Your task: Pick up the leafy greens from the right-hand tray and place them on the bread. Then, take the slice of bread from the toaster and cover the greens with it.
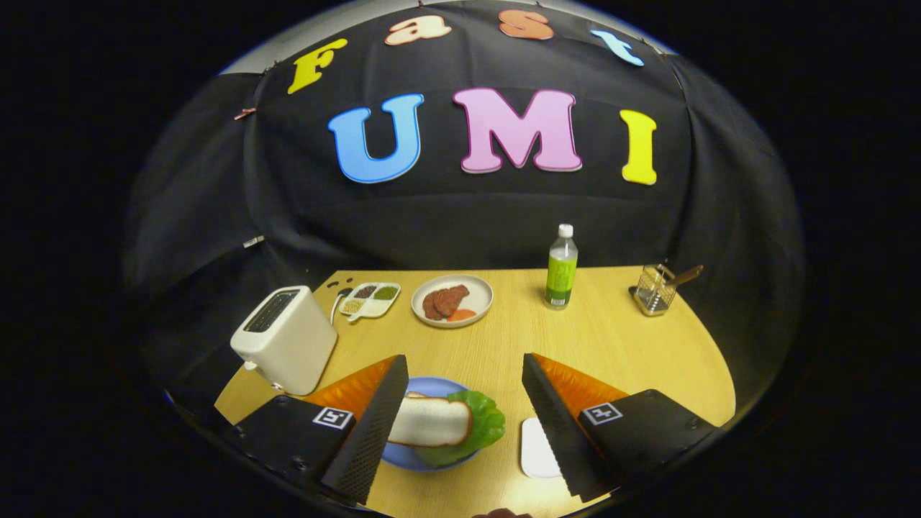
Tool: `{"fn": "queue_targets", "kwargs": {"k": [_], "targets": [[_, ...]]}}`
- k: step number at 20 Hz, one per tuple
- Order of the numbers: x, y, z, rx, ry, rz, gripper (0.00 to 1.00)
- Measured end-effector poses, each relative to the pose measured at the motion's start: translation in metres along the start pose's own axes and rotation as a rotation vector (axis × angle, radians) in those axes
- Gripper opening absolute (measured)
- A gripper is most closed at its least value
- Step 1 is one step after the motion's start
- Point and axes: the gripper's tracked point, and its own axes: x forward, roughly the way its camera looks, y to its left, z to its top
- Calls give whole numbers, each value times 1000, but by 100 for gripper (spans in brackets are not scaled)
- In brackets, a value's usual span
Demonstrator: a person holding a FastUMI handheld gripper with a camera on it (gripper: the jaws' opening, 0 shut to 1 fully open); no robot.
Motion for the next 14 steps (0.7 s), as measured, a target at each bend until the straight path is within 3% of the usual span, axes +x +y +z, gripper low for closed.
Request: {"fn": "queue_targets", "kwargs": {"k": [6, 9, 14], "targets": [[-43, 6, 55, -12, -139, 33, 99], [-54, -15, 55, -44, -164, -8, 99], [-64, -32, 50, -13, -156, -6, 99]]}}
